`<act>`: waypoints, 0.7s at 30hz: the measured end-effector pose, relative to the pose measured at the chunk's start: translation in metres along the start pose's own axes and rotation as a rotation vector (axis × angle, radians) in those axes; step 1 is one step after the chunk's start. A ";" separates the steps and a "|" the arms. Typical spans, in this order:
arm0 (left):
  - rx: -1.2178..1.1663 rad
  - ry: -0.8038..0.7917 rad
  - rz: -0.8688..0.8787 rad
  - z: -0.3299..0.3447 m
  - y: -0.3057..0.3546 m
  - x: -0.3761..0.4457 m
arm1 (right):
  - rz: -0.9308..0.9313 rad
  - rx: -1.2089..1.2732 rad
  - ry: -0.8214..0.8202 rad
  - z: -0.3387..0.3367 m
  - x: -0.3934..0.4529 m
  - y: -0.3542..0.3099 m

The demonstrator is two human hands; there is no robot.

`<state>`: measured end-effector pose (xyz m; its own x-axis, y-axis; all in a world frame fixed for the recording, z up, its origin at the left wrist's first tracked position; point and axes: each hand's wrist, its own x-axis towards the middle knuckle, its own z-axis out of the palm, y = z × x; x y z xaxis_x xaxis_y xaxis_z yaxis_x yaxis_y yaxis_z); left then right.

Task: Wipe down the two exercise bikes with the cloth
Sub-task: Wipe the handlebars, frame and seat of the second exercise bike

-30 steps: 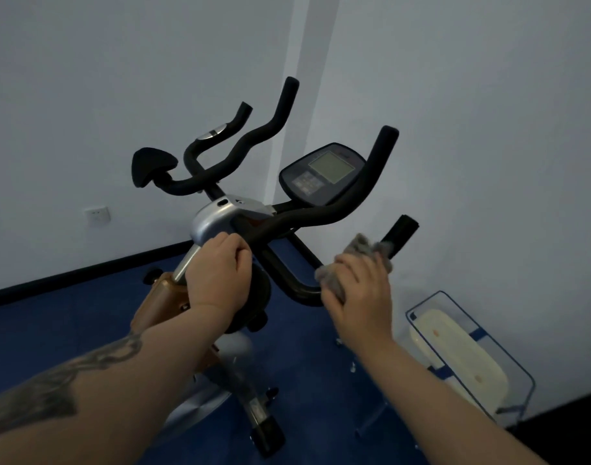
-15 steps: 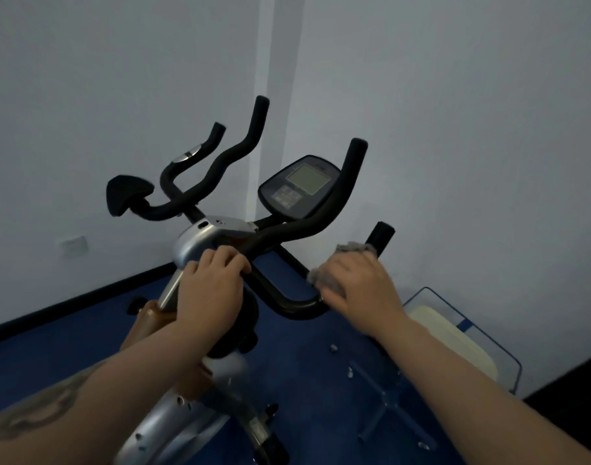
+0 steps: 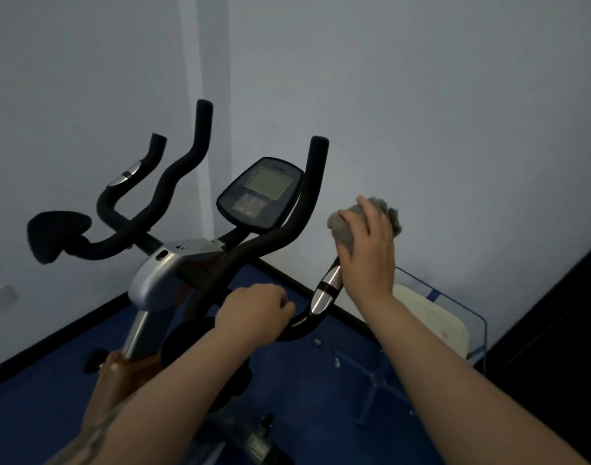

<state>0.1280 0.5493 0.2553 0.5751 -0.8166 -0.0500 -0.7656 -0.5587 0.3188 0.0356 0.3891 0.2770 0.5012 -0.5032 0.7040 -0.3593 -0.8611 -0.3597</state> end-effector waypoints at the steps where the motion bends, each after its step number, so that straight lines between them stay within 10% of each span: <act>1: 0.004 0.017 0.011 0.001 0.001 0.000 | 0.065 0.048 0.035 0.004 0.001 -0.003; 8: 0.034 0.061 0.079 0.003 0.003 -0.002 | 0.168 0.048 -0.007 0.005 0.024 -0.004; 14: -0.029 0.109 0.057 0.002 0.004 -0.002 | 0.844 0.573 0.312 0.025 -0.003 -0.031; 21: -0.171 0.186 0.027 -0.002 0.005 -0.008 | 0.853 0.657 0.245 0.025 -0.011 -0.029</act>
<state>0.1199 0.5530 0.2592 0.6101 -0.7814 0.1309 -0.7307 -0.4911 0.4743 0.0600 0.4183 0.2648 0.0917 -0.9851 0.1457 0.0116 -0.1453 -0.9893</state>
